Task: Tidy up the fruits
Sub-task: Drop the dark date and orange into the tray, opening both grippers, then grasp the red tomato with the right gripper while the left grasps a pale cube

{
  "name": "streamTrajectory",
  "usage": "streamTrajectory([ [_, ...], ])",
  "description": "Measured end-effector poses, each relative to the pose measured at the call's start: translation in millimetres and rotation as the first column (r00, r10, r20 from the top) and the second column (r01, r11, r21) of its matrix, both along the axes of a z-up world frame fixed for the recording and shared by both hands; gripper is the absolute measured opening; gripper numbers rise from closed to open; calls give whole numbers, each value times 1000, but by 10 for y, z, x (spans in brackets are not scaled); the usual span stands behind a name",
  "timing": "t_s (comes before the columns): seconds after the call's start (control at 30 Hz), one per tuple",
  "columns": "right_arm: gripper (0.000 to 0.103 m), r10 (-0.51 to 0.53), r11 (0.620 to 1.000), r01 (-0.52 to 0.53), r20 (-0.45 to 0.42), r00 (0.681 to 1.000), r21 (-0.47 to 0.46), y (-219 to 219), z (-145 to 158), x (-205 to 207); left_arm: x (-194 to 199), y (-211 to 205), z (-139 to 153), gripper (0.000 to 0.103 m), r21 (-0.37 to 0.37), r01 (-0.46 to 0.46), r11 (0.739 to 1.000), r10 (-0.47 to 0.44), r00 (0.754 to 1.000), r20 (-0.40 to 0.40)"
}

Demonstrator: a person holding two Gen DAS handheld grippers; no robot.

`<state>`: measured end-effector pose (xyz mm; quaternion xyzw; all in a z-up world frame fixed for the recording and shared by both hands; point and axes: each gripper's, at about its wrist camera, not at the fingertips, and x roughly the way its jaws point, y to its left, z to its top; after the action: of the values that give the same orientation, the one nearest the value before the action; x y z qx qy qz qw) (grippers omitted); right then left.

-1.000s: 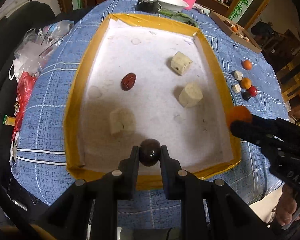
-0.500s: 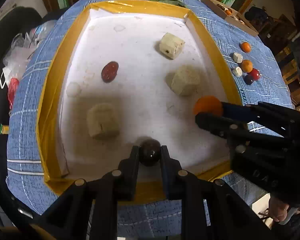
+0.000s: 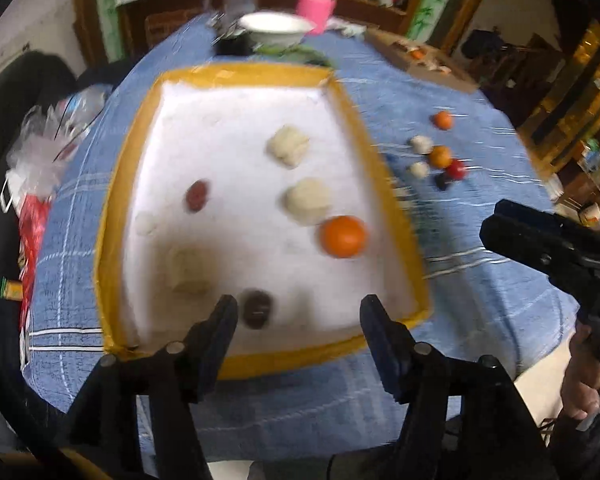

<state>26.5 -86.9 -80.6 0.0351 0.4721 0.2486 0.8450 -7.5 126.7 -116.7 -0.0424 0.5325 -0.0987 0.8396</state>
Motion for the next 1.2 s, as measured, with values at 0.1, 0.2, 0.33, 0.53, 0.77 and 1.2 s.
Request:
streamTrajectory([
  [0.1, 70, -123, 992, 123, 25, 992, 11, -370, -23, -140, -88, -251, 125, 72, -8, 59, 998, -59, 997, 41],
  [0.2, 70, -217, 975, 216, 13, 976, 59, -708, -98, -211, -154, -504, 210, 73, 5, 88, 996, -89, 994, 60],
  [0.33, 70, -270, 960, 268, 12, 963, 79, -1018, -122, -323, -167, -780, 266, 73, 9, 108, 994, -108, 992, 61],
  [0.53, 70, -269, 960, 269, -13, 963, 71, -1334, -85, -341, 10, -1161, 251, 73, 36, 149, 988, -150, 988, 26],
  [0.77, 65, -231, 972, 233, -47, 972, 33, -1402, -273, -57, 420, -1398, 123, 73, 43, 148, 988, -147, 989, -31],
  [1.2, 41, -162, 985, 167, -120, 979, 32, -1294, -670, 1038, 1183, -1462, -148, 72, 43, 126, 991, -121, 988, -96],
])
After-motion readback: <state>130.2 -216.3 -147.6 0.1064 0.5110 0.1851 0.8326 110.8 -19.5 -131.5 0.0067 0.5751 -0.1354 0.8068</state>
